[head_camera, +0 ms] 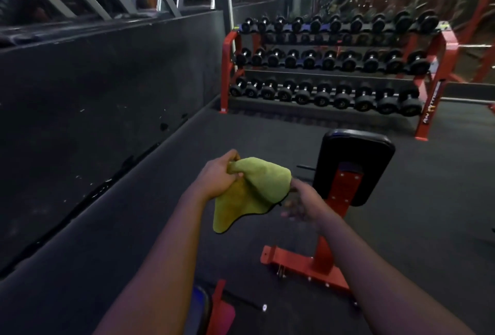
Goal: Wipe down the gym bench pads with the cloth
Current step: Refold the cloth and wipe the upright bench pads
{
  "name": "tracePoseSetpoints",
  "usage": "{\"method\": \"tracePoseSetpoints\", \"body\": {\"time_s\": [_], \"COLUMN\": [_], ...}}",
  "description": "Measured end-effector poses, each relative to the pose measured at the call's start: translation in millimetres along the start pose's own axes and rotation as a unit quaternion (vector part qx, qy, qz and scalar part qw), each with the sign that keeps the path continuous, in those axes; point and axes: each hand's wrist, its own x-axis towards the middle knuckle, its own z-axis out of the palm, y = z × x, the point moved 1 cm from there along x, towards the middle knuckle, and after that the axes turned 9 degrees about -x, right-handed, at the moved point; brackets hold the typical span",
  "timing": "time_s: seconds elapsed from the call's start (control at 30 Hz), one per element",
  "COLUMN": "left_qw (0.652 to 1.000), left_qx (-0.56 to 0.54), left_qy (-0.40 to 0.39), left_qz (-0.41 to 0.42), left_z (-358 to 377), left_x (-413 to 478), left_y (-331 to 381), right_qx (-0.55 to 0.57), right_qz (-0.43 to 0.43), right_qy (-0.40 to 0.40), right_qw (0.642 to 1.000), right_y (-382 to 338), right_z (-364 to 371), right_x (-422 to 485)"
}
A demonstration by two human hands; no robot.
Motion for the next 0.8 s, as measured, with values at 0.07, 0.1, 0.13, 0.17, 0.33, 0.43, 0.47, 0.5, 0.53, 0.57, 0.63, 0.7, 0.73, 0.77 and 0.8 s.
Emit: {"method": "tracePoseSetpoints", "body": {"time_s": [0.07,0.1,0.13,0.17,0.33,0.43,0.47,0.5,0.53,0.57,0.63,0.7,0.73,0.77,0.8], "left_qw": [1.000,1.000,1.000,1.000,0.999,0.998,0.998,0.997,0.997,0.997,0.996,0.995,0.994,0.994,0.995], "left_qx": [0.003,0.006,0.007,0.007,-0.003,-0.014,-0.020,-0.026,-0.031,-0.033,-0.039,-0.048,-0.048,-0.046,-0.037], "left_qy": [0.005,0.007,0.012,0.018,0.036,0.041,0.041,0.044,0.050,0.045,0.046,0.063,0.070,0.069,0.065], "left_qz": [0.006,0.009,0.005,0.000,-0.030,-0.039,-0.045,-0.052,-0.059,-0.061,-0.067,-0.068,-0.072,-0.070,-0.065], "left_z": [-2,-1,0,0,2,4,5,4,-2,-2,-14,-28,-33,-38,-40], "left_x": [18,32,50,61,132,194,210,225,257,264,300,351,370,391,404], "left_y": [5,6,5,3,-23,-47,-55,-60,-71,-74,-81,-87,-89,-89,-90], "right_qx": [0.011,0.018,0.024,0.030,0.026,-0.015,-0.019,-0.026,-0.029,-0.022,0.022,0.046,0.029,0.000,-0.021], "right_qz": [-0.013,-0.028,-0.042,-0.043,-0.013,-0.061,-0.072,-0.078,-0.076,-0.071,-0.072,-0.080,-0.080,-0.083,-0.089], "right_qy": [-0.017,-0.015,-0.014,-0.014,-0.078,-0.082,-0.080,-0.083,-0.092,-0.097,-0.118,-0.149,-0.170,-0.187,-0.199], "right_qw": [1.000,0.999,0.999,0.999,0.996,0.995,0.994,0.993,0.993,0.992,0.990,0.984,0.982,0.979,0.976], "right_y": [-13,-20,-28,-35,-62,-94,-104,-111,-129,-133,-153,-178,-188,-198,-202], "right_z": [-5,-8,-12,-13,-8,-1,1,3,8,9,14,20,22,24,26], "right_x": [16,29,48,61,134,197,215,232,263,271,303,347,361,375,382]}}
